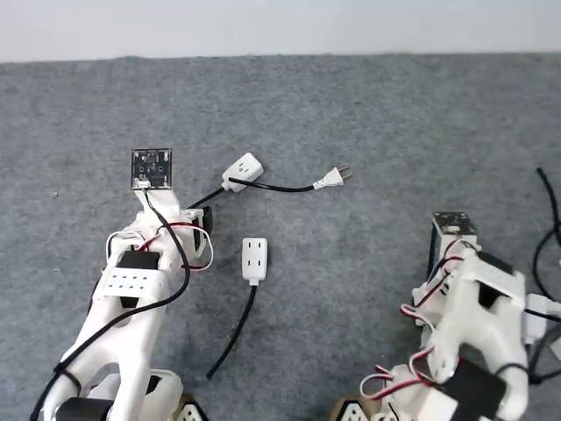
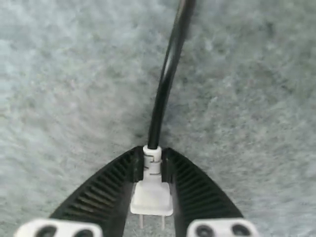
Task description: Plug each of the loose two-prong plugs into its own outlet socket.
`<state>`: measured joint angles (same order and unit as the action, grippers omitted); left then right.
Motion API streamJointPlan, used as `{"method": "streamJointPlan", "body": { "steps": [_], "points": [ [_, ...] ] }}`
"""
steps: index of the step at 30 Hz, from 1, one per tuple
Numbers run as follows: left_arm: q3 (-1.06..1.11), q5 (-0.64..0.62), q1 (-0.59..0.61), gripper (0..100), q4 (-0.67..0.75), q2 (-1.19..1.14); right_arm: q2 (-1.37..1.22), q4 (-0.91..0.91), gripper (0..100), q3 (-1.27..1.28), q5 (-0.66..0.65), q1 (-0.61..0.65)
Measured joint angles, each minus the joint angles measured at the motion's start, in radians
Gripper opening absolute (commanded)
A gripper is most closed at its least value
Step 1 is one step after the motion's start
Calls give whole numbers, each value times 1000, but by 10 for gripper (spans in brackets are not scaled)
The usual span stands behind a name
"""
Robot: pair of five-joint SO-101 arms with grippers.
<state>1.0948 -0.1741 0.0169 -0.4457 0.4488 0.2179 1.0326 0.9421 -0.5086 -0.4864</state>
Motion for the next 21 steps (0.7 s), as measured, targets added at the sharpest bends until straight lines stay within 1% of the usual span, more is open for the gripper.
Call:
{"method": "streamJointPlan", "body": {
  "steps": [9,12,14,17,21],
  "points": [
    [0,0,0,183,0,0,-20,0,8,-15,-2,-28],
    [0,0,0,181,0,0,14,17,8,-12,-3,-29],
    [-2,0,0,181,-9,-3,68,84,8,-35,-5,-34],
    [-44,0,0,181,-84,-35,196,219,8,-110,-5,-15],
    [-166,0,26,173,-189,-172,374,397,8,-235,26,77]
  ]
}}
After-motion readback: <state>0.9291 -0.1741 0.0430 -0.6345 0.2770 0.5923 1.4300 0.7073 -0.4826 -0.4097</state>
